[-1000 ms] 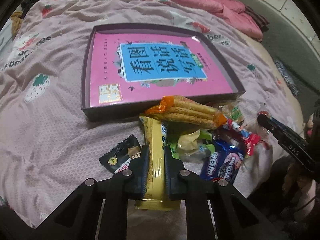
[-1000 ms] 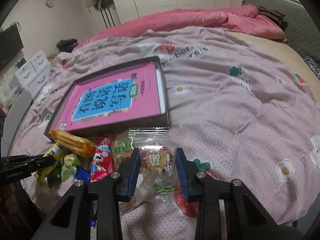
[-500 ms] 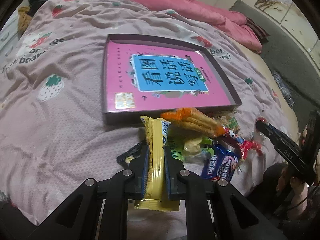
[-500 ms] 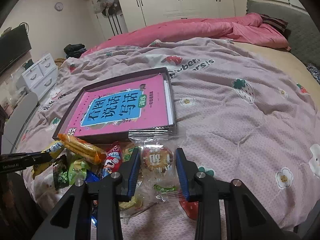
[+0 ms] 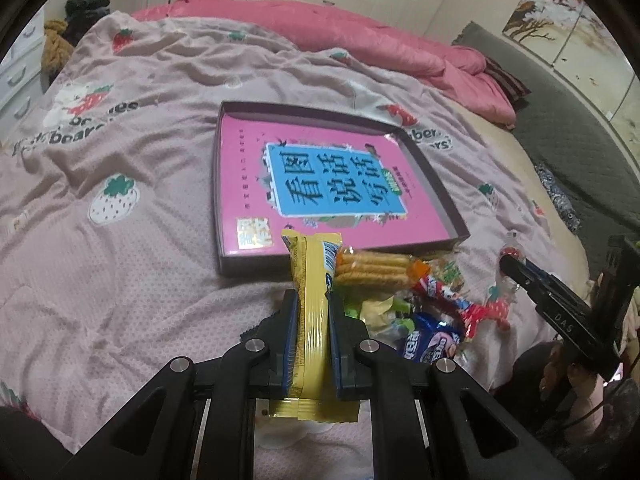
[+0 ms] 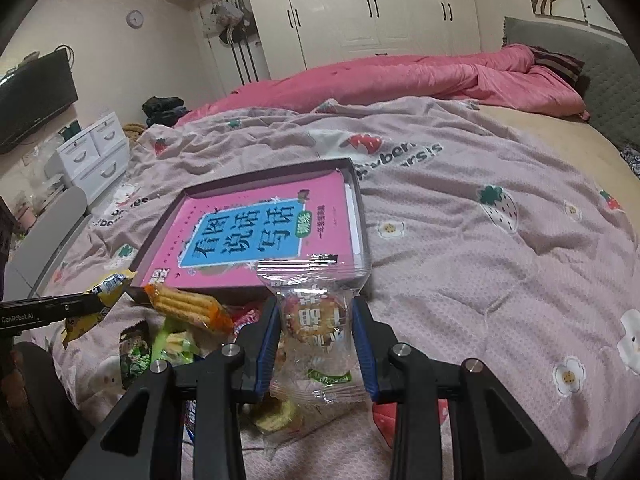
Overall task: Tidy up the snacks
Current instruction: 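Carry the yellow wafer stick with the left gripper and the cookie with the right over the tray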
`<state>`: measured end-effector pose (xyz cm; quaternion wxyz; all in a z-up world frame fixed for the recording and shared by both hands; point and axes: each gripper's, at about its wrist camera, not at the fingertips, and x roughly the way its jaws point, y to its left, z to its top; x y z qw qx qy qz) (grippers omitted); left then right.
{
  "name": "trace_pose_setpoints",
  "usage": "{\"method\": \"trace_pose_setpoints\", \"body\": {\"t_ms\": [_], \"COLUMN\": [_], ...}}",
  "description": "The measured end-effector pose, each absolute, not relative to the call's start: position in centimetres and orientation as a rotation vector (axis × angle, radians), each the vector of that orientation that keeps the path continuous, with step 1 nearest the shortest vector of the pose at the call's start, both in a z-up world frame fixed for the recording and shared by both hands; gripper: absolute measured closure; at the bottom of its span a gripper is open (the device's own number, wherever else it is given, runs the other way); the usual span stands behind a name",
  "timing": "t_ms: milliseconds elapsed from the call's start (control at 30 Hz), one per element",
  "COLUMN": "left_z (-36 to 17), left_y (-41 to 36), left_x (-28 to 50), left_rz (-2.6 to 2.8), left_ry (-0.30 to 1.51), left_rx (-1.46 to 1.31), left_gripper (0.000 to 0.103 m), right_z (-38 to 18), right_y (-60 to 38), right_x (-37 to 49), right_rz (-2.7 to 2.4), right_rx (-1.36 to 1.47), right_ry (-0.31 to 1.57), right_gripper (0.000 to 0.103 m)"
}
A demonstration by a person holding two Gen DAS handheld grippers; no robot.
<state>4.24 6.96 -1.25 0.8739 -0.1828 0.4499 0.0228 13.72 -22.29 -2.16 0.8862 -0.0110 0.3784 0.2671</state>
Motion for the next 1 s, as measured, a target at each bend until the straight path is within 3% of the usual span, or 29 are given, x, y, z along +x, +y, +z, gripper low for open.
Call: {"method": "trace_pose_setpoints", "body": {"t_ms": [1000], "left_z": [0.6], "left_y": [8.5], "left_x": [9.3], "left_rz": [0.132], "left_ry": [0.794], "left_rx": [-0.378], "left_gripper": [0.089], "right_z": [-0.9], "right_y": [-19.1], "right_x": [17.6], "right_rz": [0.618], "right_rx": [-0.010], "right_ry": [0.683], "right_gripper": [0.067]}}
